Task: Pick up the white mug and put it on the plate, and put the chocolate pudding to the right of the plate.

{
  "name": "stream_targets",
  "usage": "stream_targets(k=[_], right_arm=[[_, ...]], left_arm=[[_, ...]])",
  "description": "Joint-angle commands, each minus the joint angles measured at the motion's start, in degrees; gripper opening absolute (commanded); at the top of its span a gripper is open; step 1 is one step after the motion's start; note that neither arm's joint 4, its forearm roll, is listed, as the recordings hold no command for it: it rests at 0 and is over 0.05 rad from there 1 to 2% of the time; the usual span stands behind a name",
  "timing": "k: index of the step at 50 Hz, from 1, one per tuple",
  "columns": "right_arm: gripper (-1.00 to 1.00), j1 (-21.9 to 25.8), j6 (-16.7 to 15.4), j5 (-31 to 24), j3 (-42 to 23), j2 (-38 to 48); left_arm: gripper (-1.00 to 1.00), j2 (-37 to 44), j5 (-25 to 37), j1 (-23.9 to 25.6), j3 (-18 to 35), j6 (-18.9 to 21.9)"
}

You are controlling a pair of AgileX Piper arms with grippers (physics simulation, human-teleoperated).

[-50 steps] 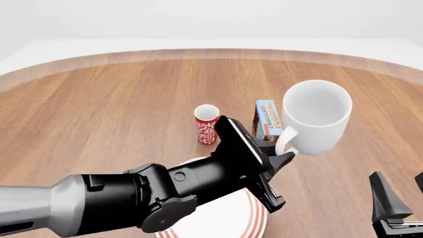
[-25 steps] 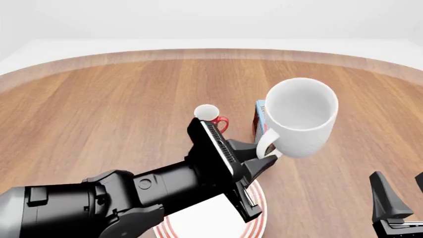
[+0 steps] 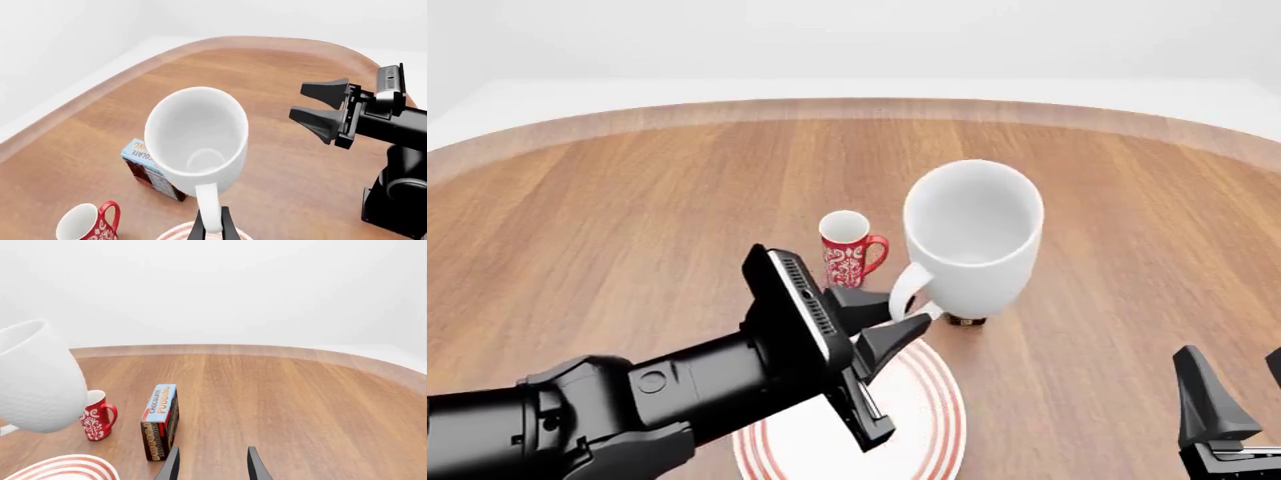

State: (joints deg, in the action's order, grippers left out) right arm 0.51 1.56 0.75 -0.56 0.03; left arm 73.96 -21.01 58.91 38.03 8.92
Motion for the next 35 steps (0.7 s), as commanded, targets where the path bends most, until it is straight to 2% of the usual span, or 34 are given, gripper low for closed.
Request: stream_targets(k=[1, 23, 35], right_arm=[[1.00, -0.07, 0.01, 0.04, 0.00, 0.00], [1.00, -0.05, -0.13, 0.14, 0.05, 0.00], [1.00, 0.00, -0.20, 0.22, 0.06, 0.00]], left_arm=[[-1.00, -3.66, 0.36, -2.05, -3.43, 0.34], [-1.00, -7.94, -1.02, -6.27, -10.65, -1.42], [-1.00, -6.80, -3.16, -7.43, -14.06, -2.29]])
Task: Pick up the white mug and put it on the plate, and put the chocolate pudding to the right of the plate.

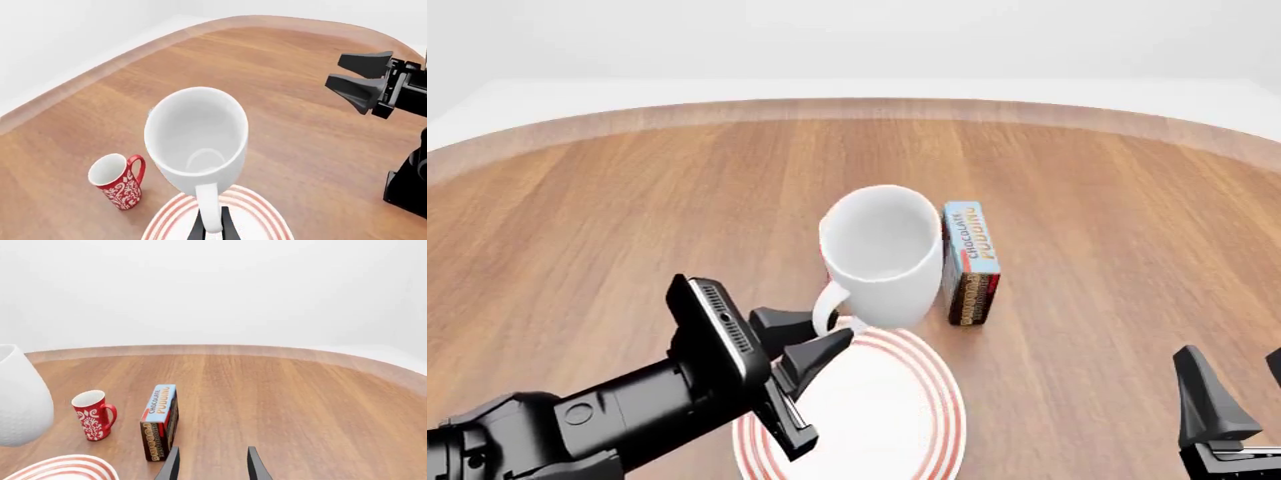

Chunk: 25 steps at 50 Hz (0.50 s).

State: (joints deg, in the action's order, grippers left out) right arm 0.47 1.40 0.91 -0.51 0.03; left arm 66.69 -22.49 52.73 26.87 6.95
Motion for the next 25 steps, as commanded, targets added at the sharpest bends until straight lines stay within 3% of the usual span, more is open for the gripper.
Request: stream_targets(k=[1, 25], right_arm=[[1.00, 0.04, -0.05, 0.07, 0.01, 0.00], [1.00, 0.05, -0.18, 0.14, 0.02, 0.00]], left_arm=[[-1.00, 0.25, -1.78, -1.31, -3.13, -0.69], [-1.00, 5.13, -3.76, -2.38, -6.24, -1.16]])
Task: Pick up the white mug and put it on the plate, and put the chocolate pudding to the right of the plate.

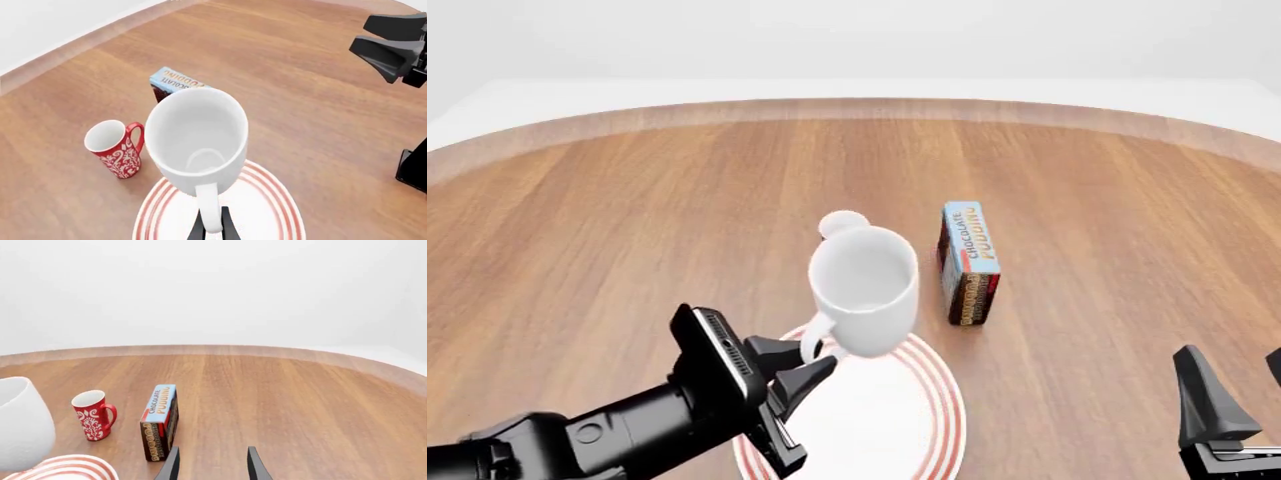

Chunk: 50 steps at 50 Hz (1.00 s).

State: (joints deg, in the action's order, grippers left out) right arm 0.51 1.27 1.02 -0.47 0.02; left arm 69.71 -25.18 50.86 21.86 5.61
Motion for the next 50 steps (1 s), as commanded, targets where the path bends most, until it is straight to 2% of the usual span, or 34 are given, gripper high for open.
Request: stream_targets(k=[1, 11, 23, 50], right_arm=[[1.00, 0.00, -0.04, 0.03, -0.01, 0.00], [1.00, -0.02, -0.02, 0.01, -0.03, 0.00], [1.00, -0.02, -0.13, 0.02, -0.05, 0.00], [1.00, 0.06, -0.12, 0.10, 0.00, 0.00]], left_arm=[[-1.00, 2.28, -1.07, -0.59, -1.26, 0.38], [-1.00, 3.53, -0.88, -1.20, -2.34, 1.20], [-1.00, 1.01, 2.71, -2.07, -3.08, 2.10], [-1.00, 2.26, 4.39, -0.87, -4.65, 0.65]])
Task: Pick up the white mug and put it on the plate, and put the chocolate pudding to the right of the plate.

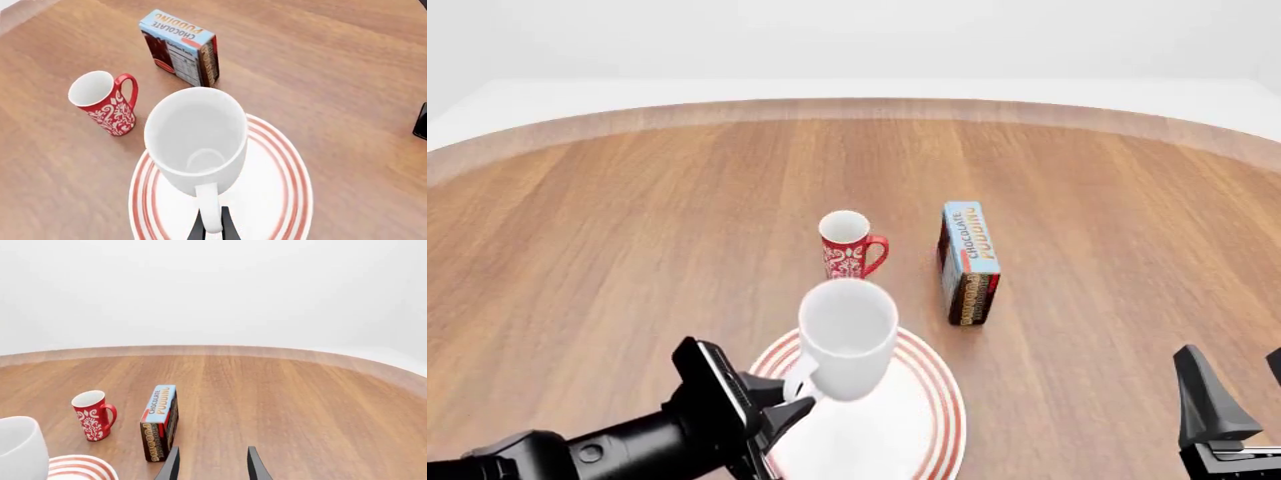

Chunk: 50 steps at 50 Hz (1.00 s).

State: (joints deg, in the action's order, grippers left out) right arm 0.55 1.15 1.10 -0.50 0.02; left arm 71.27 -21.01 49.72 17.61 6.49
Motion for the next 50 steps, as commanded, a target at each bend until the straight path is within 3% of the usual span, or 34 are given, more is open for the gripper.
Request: stream_targets(k=[1, 17, 50], right_arm=[[1.00, 0.03, 0.00, 0.03, 0.03, 0.00], [1.00, 0.02, 0.03, 0.01, 0.01, 0.00], [1.00, -0.04, 0.04, -0.05, -0.07, 0.00]], left_arm=[[-1.00, 0.77, 0.20, 0.18, -0.58, -0.34], [-1.00, 6.02, -4.71, 1.29, -1.07, -2.66], [-1.00, 11.29, -9.02, 1.10, -1.63, -4.85]])
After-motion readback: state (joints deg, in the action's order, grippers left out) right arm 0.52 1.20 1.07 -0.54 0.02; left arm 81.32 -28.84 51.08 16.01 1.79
